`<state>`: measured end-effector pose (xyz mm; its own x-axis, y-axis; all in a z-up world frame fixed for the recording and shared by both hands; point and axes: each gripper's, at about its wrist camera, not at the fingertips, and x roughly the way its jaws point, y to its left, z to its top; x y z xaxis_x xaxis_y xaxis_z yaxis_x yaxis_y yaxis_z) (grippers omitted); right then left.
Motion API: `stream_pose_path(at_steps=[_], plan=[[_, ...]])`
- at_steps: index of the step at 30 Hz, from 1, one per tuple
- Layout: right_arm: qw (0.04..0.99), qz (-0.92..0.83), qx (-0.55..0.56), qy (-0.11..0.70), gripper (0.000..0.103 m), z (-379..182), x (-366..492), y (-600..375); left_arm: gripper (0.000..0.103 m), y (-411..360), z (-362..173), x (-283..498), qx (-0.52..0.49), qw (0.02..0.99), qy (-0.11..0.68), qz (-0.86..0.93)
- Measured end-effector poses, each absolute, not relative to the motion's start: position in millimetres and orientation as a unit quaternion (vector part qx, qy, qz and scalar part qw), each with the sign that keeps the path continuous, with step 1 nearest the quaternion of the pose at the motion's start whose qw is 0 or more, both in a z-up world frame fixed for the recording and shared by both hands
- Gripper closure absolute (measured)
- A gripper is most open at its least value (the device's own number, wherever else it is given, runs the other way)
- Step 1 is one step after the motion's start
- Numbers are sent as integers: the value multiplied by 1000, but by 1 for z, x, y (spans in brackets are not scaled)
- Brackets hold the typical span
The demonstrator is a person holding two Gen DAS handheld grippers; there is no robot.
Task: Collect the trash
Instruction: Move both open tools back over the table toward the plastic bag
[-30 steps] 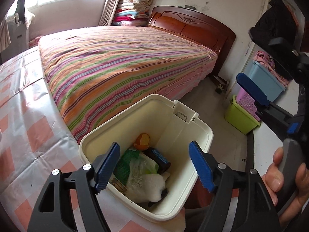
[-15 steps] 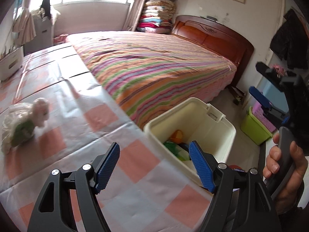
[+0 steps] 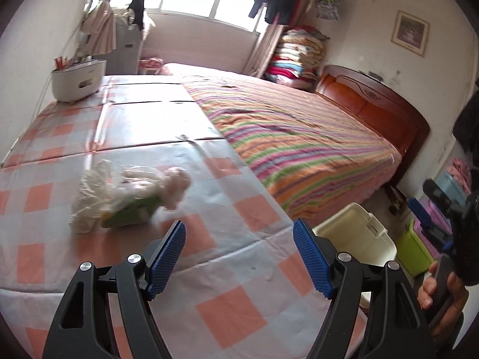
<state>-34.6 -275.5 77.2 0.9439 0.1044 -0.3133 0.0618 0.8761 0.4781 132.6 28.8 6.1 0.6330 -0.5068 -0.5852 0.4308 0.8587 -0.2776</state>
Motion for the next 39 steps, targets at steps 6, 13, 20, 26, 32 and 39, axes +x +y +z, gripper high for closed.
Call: stream_pose_path(at_steps=[6, 13, 20, 26, 32, 39], plan=[[950, 33, 244, 190, 18, 69, -19, -258, 31, 70, 5, 143, -82, 911, 342, -215], [947, 72, 219, 224, 16, 56, 2, -222, 31, 110, 10, 148, -99, 919, 336, -178], [935, 119, 201, 268, 16, 41, 23, -177, 31, 154, 10, 151, -139, 924, 337, -116], [911, 165, 202, 319, 15, 22, 44, -140, 31, 187, 6, 151, -170, 920, 344, -78], [891, 192, 211, 354, 15, 10, 67, -113, 31, 210, 4, 149, -201, 914, 347, -57], [874, 203, 212, 387, 15, 7, 102, -85, 31, 220, 5, 149, -222, 910, 344, -57]])
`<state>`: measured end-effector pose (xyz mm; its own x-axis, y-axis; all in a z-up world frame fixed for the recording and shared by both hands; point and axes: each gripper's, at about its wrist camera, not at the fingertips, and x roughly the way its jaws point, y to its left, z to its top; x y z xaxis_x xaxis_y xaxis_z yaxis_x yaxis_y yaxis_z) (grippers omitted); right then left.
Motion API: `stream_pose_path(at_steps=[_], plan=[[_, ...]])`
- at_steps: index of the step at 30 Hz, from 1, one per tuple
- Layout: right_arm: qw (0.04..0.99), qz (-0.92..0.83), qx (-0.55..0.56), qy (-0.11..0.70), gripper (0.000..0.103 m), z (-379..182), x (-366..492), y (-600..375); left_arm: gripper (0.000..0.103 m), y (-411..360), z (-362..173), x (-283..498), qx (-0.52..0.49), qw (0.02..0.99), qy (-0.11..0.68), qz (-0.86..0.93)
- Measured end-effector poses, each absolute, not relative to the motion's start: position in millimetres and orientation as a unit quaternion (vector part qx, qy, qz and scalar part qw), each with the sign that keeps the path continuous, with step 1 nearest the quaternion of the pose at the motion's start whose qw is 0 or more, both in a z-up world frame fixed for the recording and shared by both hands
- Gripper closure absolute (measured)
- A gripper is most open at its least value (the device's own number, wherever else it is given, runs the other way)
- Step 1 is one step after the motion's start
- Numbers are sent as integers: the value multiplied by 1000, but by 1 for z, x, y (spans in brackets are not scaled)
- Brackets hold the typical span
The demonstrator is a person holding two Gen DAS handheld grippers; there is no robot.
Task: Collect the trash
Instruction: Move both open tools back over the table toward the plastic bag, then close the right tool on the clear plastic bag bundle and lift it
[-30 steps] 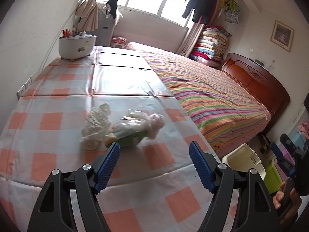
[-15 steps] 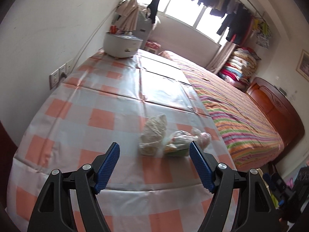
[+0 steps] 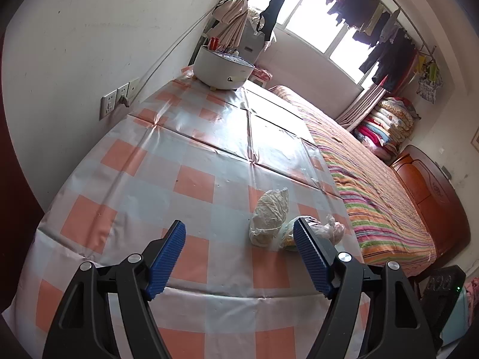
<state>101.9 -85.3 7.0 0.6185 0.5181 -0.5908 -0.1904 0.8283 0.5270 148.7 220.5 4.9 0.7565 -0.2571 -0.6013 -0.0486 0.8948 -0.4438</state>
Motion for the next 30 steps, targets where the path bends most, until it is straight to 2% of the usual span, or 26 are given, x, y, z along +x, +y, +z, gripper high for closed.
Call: stream_pose_path(at_steps=[10, 21, 24, 25, 28, 30], plan=[[840, 167, 268, 440, 15, -26, 156, -82, 31, 224, 4, 151, -235, 906, 346, -63], [840, 142, 273, 447, 16, -27, 192, -68, 31, 229, 0, 156, -245, 902, 351, -62], [843, 136, 270, 444, 29, -26, 200, -67, 31, 230, 0, 158, -247, 900, 353, -62], [844, 135, 269, 444, 37, -26, 202, -66, 31, 230, -1, 158, -247, 900, 354, -61], [841, 144, 274, 444, 42, -28, 210, -58, 31, 229, -1, 160, -247, 899, 356, -62], [835, 154, 284, 445, 51, -29, 209, -57, 31, 227, -2, 161, -244, 899, 359, -63]])
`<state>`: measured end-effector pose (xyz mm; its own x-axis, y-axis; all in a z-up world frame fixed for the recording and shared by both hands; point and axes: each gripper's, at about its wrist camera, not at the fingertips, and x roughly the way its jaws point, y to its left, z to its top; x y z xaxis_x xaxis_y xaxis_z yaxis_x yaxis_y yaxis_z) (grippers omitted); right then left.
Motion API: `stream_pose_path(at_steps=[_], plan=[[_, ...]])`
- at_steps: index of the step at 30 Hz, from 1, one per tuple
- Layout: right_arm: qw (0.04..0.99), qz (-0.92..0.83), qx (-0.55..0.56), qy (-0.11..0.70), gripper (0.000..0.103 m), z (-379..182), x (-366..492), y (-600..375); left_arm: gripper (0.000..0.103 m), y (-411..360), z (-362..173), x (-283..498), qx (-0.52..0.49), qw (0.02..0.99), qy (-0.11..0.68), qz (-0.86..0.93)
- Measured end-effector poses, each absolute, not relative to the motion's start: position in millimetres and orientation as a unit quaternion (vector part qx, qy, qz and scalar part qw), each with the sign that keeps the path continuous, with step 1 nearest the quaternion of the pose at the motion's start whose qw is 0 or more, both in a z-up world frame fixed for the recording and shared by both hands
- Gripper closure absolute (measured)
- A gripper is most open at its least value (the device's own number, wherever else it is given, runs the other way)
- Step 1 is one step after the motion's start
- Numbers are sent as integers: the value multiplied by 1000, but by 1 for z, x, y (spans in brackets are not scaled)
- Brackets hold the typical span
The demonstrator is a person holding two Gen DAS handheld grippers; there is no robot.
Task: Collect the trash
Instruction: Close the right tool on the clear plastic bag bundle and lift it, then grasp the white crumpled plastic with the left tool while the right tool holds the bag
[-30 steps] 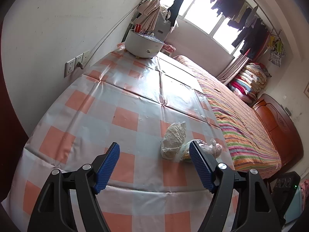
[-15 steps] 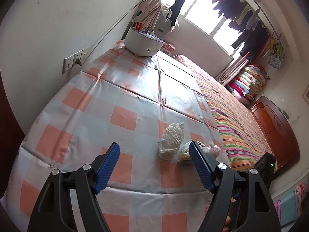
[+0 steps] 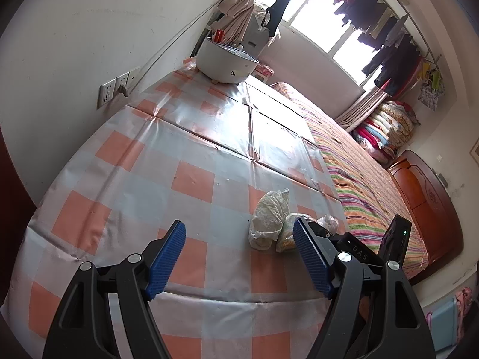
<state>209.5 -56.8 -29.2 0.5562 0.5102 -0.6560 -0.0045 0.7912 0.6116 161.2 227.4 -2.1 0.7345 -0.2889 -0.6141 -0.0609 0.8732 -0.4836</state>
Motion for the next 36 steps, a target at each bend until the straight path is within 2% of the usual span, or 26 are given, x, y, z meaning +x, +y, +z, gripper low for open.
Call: stream_pose_path(at_steps=[2, 5, 15, 22, 31, 36], plan=[[834, 160, 295, 438, 59, -27, 207, -61, 31, 225, -3, 162, -242, 898, 361, -64], [832, 168, 310, 428, 62, -21, 203, -71, 31, 223, -4, 164, -241, 897, 364, -65], [828, 186, 376, 372, 63, 19, 167, -128, 31, 207, -9, 175, -209, 903, 371, -61], [861, 177, 353, 321, 62, 59, 139, -160, 31, 157, -22, 206, -114, 903, 407, -79], [870, 183, 343, 302, 62, 70, 119, -164, 31, 120, -34, 242, -55, 886, 446, -113], [876, 184, 336, 293, 61, 72, 114, -165, 31, 126, -45, 255, -70, 878, 462, -102]])
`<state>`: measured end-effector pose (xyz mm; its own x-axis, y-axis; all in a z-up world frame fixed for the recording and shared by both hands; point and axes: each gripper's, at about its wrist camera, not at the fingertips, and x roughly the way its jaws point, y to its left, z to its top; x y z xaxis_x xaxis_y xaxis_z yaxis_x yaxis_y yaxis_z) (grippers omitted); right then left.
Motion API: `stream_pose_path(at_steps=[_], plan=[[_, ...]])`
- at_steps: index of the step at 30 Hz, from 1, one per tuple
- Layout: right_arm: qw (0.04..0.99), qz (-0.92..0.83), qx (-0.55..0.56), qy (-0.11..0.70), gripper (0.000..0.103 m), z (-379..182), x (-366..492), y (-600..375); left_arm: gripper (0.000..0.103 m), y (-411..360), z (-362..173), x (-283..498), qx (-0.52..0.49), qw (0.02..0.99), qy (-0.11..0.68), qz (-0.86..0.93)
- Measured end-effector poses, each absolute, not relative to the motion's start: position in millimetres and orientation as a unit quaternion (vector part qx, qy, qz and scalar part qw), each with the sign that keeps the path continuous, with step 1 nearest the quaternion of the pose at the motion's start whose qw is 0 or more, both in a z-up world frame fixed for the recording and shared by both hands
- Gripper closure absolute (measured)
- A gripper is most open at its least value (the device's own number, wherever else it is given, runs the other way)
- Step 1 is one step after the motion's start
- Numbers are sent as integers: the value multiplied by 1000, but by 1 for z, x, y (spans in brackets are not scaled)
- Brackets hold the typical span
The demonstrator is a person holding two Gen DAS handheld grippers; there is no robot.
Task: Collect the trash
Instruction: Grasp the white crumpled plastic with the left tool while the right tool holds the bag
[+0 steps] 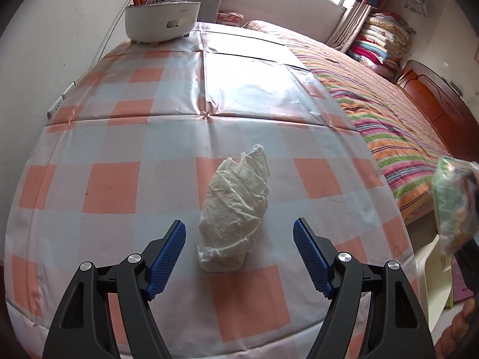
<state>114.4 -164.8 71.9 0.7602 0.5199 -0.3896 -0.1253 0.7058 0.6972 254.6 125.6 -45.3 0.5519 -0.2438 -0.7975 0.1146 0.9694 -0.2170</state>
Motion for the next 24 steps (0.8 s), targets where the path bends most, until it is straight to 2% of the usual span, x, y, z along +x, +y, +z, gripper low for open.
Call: stream_pose_path(at_steps=[8, 17, 18, 19, 21, 24], plan=[[880, 180, 333, 288, 60, 68, 115, -165, 31, 109, -48, 264, -18, 877, 469, -104], [884, 176, 330, 279, 59, 74, 107, -172, 31, 103, -57, 263, -11, 872, 477, -107], [885, 174, 332, 278, 59, 73, 106, -173, 34, 103, -57, 262, -6, 873, 476, -103], [885, 173, 332, 278, 59, 73, 106, -174, 48, 103, -57, 263, -5, 874, 476, -98], [885, 171, 333, 276, 59, 72, 104, -177, 68, 106, -59, 264, -14, 874, 479, -86], [887, 168, 332, 273, 59, 73, 102, -180, 73, 110, -60, 265, -14, 874, 479, -82]])
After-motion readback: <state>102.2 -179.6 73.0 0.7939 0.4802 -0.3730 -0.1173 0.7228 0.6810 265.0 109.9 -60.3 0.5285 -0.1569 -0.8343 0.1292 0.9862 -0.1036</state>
